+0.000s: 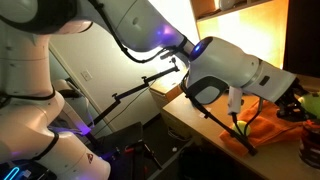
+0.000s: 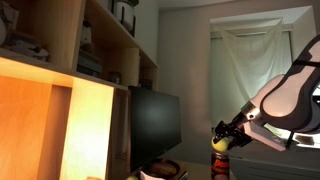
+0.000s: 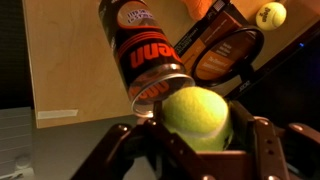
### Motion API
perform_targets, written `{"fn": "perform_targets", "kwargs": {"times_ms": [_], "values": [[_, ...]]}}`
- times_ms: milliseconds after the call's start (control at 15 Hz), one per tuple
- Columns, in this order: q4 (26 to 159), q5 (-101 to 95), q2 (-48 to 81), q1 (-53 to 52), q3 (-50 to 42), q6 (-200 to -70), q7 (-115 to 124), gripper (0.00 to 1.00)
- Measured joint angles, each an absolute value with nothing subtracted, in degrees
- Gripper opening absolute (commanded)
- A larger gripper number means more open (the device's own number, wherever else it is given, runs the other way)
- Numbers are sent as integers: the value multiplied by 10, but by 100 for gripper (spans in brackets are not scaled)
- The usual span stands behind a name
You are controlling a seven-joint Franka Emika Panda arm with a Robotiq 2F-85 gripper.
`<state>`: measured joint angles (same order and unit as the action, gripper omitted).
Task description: Put the middle tennis bowl in the can
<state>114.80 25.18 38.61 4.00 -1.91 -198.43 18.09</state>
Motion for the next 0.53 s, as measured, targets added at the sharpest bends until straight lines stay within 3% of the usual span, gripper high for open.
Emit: {"fn": "perform_targets", "kwargs": {"times_ms": [533], "values": [[1145,258,398,39,-21,-1984,195,42]]}}
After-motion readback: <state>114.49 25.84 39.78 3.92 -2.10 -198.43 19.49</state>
